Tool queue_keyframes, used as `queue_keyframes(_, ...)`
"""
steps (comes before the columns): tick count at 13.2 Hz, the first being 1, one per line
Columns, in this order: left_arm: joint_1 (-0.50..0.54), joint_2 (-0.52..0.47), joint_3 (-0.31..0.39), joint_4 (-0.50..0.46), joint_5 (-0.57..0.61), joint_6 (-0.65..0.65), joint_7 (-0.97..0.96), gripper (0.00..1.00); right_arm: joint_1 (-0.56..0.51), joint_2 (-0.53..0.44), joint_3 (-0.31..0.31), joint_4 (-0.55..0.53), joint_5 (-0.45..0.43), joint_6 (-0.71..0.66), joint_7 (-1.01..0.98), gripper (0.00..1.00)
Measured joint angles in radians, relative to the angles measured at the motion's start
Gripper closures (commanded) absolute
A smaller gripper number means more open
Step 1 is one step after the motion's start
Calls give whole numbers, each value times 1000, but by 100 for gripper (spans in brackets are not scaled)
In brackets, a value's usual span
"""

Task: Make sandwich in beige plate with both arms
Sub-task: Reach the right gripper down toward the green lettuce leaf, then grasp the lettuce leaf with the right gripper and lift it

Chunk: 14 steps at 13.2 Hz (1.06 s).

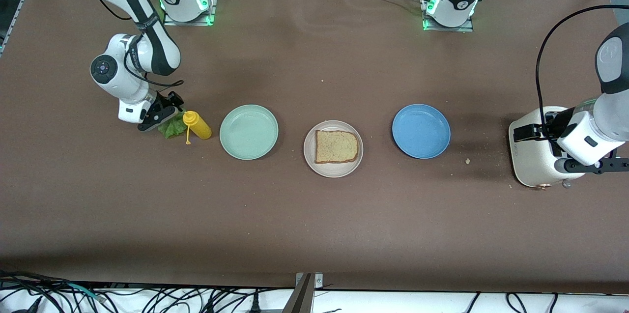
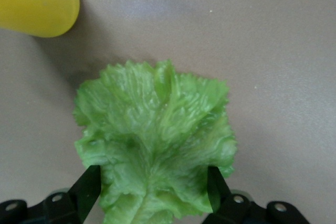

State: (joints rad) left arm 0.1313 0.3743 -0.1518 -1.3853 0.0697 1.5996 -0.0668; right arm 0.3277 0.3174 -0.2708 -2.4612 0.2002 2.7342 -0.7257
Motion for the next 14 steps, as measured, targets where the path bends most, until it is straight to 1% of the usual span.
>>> queue_keyframes(1, 0, 0, 0, 0, 0, 0, 0, 0, 0, 3, 0, 0, 0, 3, 0, 75)
queue_keyframes(2, 0, 0, 0, 0, 0, 0, 0, 0, 0, 5, 0, 0, 0, 4, 0, 99)
queue_keyframes(3, 0, 0, 0, 0, 0, 0, 0, 0, 0, 4, -2, 1, 0, 7, 0, 100)
queue_keyframes(6, 0, 0, 0, 0, 0, 0, 0, 0, -1, -5, -5, 5, 0, 6, 0, 100)
queue_keyframes(9, 0, 0, 0, 0, 0, 0, 0, 0, 0, -15, -5, 35, 0, -51, 0, 100)
queue_keyframes(11, 0, 0, 0, 0, 0, 0, 0, 0, 0, -17, -4, 97, 0, -154, 0, 100)
queue_keyframes(14, 0, 0, -1, -1, 0, 0, 0, 0, 0, -25, -5, 256, 0, -393, 6, 100)
